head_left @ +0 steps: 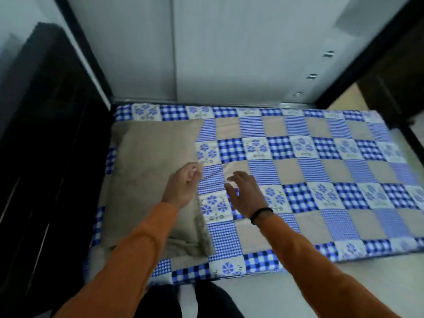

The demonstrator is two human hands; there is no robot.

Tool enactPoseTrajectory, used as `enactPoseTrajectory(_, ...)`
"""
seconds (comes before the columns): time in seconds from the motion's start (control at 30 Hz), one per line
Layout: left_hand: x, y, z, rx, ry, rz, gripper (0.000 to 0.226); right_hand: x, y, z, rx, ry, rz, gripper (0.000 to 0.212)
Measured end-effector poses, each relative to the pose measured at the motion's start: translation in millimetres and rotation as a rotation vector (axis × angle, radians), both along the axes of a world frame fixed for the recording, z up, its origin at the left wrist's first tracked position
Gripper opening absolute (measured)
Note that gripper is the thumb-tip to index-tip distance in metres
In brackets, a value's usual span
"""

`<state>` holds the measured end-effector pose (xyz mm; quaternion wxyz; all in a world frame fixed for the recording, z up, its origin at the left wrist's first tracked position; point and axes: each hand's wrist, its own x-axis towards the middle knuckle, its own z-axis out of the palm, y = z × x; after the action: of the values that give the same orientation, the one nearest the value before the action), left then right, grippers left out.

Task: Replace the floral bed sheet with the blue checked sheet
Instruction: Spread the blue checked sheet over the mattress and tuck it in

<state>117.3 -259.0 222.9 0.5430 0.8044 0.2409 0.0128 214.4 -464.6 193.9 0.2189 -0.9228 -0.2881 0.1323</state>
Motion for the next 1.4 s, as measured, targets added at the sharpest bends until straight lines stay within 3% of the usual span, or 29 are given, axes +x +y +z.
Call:
enactPoseTrajectory(0.23,39.8,-114.5,65.4,0.041,-0.013,-0.393,0.026,-30.1,-127.4,56.2,0.119,-0.014,-0.264,0.030)
enactPoseTrajectory(0.5,82.0,-287.3,93.6,0.038,-0.018,-0.632,0.025,-27.7,-299.2,84.3,0.102,-0.025,-0.478,0.031)
enactPoseTrajectory(0.87,160.5,-581.8,75.5,0.009,-0.006,-0.745,0.026,25.1,-602.1,90.0,0.056,0.131,-0.696,0.021)
enactPoseTrajectory(1.1,259.6,-729.8,59.6,0.007,0.004,-0.795,0.020,118.2,-723.8,85.4,0.079,0.083,-0.721,0.024)
enactPoseTrajectory(1.4,406.7,-916.4,13.9,-0.092,0.104,-0.690,0.025,263.1,-875.5,61.5,0.093,0.219,-0.845,0.024)
